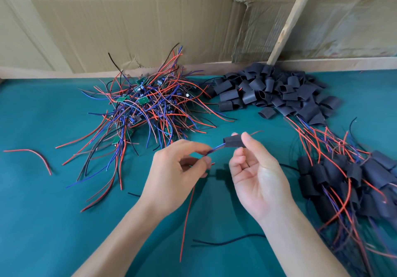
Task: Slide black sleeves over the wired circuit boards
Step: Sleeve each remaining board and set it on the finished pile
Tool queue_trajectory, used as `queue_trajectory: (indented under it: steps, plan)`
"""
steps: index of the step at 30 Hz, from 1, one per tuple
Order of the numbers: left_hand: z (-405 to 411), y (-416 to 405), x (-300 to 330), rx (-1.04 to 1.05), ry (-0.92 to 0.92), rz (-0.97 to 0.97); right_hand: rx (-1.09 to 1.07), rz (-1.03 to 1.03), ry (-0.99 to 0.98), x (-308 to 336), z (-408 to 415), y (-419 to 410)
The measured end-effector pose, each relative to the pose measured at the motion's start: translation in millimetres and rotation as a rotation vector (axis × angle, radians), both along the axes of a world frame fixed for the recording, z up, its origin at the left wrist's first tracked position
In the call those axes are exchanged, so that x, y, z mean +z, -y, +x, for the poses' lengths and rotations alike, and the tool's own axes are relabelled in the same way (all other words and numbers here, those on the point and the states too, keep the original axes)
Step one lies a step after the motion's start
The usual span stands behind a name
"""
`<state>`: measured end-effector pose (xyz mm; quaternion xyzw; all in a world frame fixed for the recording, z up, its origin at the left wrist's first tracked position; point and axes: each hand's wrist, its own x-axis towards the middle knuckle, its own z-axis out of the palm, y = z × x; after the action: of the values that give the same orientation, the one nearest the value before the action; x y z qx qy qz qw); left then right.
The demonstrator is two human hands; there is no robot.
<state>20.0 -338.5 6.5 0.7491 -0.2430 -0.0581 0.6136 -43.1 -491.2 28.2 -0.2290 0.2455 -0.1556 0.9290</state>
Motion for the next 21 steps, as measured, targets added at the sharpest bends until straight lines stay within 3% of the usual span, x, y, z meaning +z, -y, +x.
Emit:
queue_trajectory:
  steps: [7, 21]
  plan:
    - [0, 1, 2, -0.082, -0.244, -0.188, -0.012, 0.091, 0.091, 8, -1, 20]
    - [2, 0, 6, -0.075, -0.224, -0.174, 0.06, -0.478, -0.036, -9, 0, -1]
